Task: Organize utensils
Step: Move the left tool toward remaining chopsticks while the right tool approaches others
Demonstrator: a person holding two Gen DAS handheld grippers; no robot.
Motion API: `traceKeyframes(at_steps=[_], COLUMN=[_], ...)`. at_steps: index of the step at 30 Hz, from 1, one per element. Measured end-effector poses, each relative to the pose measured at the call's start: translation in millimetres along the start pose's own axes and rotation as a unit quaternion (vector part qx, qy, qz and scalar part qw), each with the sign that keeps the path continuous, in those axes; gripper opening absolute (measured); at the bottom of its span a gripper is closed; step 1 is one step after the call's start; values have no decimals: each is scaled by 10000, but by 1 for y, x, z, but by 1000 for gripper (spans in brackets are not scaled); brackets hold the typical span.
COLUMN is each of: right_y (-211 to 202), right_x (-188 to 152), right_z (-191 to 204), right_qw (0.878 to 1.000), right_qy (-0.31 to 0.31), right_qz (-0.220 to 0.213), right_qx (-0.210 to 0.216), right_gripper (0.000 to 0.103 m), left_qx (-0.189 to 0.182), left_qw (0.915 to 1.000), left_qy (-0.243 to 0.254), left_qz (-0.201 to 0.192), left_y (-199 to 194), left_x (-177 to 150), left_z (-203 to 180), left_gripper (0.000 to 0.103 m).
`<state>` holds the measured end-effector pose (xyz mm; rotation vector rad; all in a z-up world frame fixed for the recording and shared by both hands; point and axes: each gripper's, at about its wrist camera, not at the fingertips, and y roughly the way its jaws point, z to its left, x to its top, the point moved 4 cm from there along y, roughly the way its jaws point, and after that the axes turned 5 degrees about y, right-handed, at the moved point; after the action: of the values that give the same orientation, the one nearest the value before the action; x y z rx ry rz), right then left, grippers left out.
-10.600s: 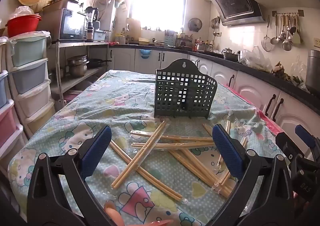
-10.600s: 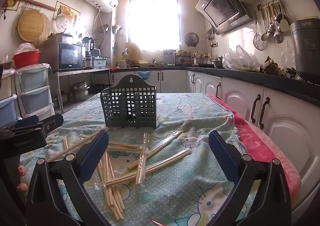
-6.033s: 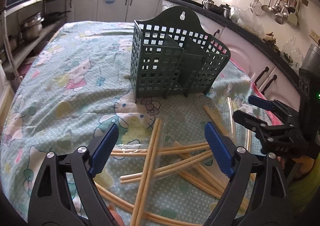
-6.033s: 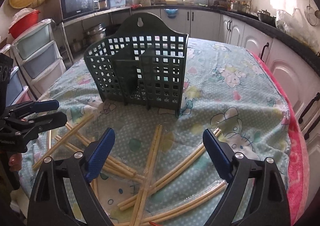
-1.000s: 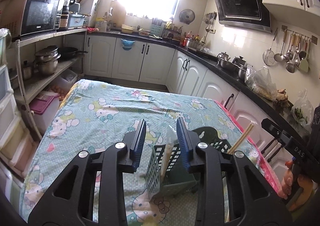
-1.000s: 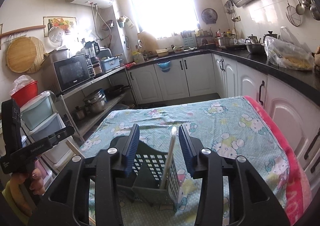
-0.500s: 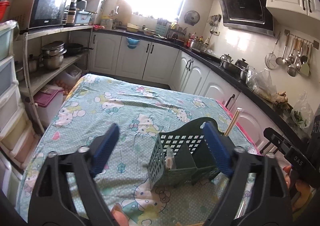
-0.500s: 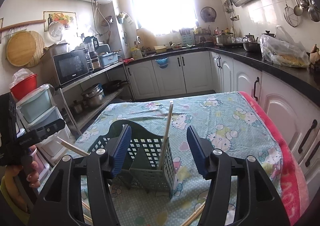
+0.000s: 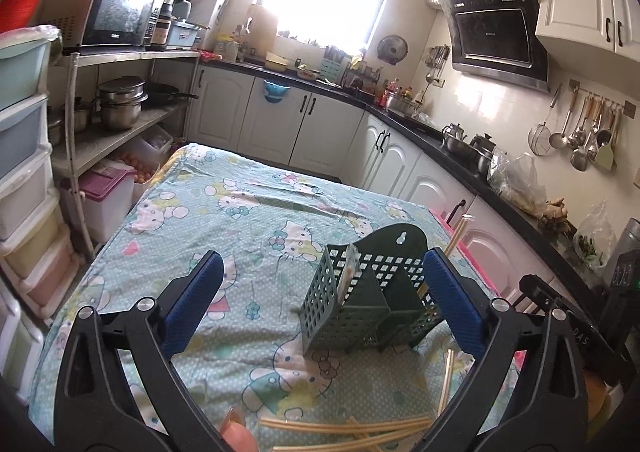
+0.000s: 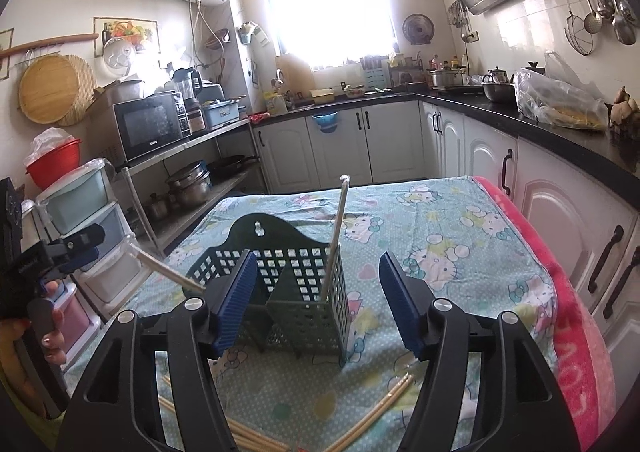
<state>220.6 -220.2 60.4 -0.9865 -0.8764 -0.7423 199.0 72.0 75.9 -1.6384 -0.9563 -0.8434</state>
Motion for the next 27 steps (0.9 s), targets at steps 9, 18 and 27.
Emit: traceKeyframes(at_steps=[9, 18, 27], right_y=[-15, -30, -40], right_x=[-16, -30, -44], right_z=[3, 10, 14], right_qw=[9999, 9996, 9991], right_qy=[-64, -125, -219], right_qz=[93, 159, 271], right_qx=[75, 189, 229], right_gripper=[62, 62, 62], left_qx=[-10, 63, 68], left_qw=[9999, 9994, 9984], left_qy=[-110, -267, -354], left_qz=[54, 204, 443], left_y=[-18, -25, -26], left_x=[-24, -45, -64], left_z=[5, 16, 22], left_gripper=[92, 92, 92])
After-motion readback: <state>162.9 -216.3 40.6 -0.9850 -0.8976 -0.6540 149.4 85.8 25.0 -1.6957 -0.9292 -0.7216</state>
